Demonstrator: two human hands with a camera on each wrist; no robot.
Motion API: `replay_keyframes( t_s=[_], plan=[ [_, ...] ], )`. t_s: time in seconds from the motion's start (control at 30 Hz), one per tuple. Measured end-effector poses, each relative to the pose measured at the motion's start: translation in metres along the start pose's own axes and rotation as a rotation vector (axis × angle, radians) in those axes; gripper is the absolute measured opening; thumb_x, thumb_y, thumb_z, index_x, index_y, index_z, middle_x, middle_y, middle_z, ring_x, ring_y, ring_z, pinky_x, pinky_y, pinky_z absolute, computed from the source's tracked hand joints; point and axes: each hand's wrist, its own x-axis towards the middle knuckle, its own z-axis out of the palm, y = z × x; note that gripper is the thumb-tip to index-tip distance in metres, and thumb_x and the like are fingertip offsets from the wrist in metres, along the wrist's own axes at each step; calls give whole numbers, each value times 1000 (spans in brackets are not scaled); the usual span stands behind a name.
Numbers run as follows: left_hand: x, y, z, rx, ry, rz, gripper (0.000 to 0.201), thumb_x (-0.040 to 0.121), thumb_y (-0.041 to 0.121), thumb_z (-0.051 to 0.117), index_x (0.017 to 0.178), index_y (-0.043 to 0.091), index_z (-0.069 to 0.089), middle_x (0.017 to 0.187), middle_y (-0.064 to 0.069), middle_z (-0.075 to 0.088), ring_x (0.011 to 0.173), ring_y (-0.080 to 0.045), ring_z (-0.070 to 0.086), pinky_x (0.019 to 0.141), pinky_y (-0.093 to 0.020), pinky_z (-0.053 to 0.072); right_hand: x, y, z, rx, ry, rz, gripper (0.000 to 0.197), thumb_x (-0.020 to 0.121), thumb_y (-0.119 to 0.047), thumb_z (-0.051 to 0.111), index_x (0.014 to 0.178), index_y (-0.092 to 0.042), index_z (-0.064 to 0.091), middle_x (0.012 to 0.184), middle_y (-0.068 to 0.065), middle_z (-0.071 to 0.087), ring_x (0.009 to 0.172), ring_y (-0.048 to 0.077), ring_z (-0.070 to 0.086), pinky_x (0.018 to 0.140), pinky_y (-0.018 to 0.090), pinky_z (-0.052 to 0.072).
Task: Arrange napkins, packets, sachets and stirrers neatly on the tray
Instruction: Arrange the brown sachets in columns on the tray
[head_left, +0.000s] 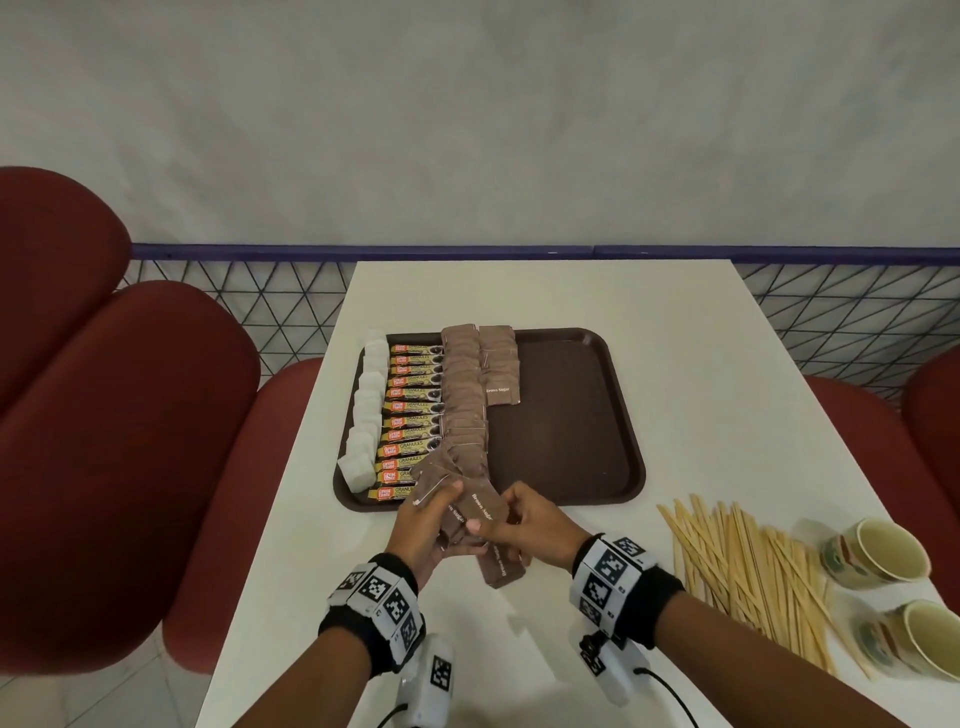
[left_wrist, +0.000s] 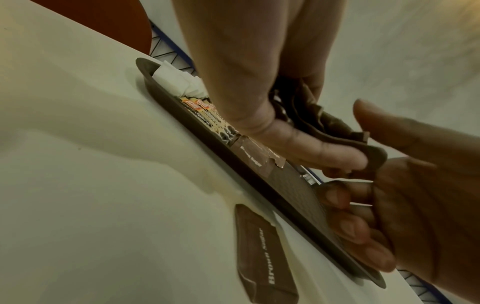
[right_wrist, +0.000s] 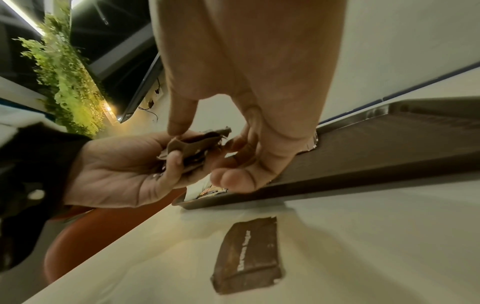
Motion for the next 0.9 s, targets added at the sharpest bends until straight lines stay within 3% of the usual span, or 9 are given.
replay_keyframes(
  t_s=[0.13, 0.27, 0.43, 0.57, 0.67, 0.73, 0.9],
  plan=[
    [-1, 0, 1, 2, 9, 6, 27, 92, 21, 55, 116, 10, 57, 99, -18, 71, 82, -35, 70, 64, -45, 58, 4, 3, -2, 175, 7, -38, 27, 79, -15, 73, 87, -12, 47, 70, 2, 60, 52, 11, 57, 46, 22, 46],
    [-2, 2, 2, 6, 5, 3, 27, 92, 21, 55, 117, 10, 57, 103, -20, 70, 84, -37, 70, 66, -45, 58, 5, 3, -6, 251, 31, -65, 24, 79, -4, 70, 90, -10, 51, 75, 4, 62, 54, 8, 59, 48, 19, 48],
    [-1, 2, -3, -49, 19, -8, 32, 90, 18, 57, 121, 13, 54, 107, -19, 69, 91, -37, 69, 71, -53, 57, 9, 1, -17, 229, 134, -87, 18, 82, 0, 65, 82, -13, 54, 78, 1, 60, 66, 11, 57, 54, 19, 48],
    [1, 3, -12, -97, 50, -15, 33, 91, 16, 56, 123, 11, 53, 99, -16, 69, 80, -30, 70, 56, -41, 56, 35, -3, -49, 80, 284, 1, 18, 85, 0, 60, 79, -16, 53, 77, 9, 59, 62, 15, 54, 54, 25, 47],
    [1, 3, -20, -107, 65, -12, 38, 91, 18, 57, 128, 13, 51, 103, -16, 68, 85, -32, 69, 58, -41, 56, 64, -15, -74, -77, 440, 36, 12, 83, -7, 64, 88, -15, 56, 83, 9, 60, 73, 20, 56, 69, 33, 48],
    [1, 3, -24, -111, 76, -14, 39, 91, 18, 57, 129, 13, 50, 104, -17, 68, 85, -32, 69, 58, -40, 56, 83, -27, -85, -135, 535, 61, 19, 81, -10, 68, 97, -11, 59, 88, 5, 58, 83, 19, 54, 76, 28, 44],
    [2, 5, -39, -120, 96, -14, 40, 90, 21, 57, 128, 10, 51, 107, -18, 66, 84, -30, 70, 57, -39, 55, 125, -41, -85, -249, 571, 134, 19, 83, -7, 61, 101, -5, 58, 104, 16, 62, 92, 29, 58, 75, 29, 44]
  ],
)
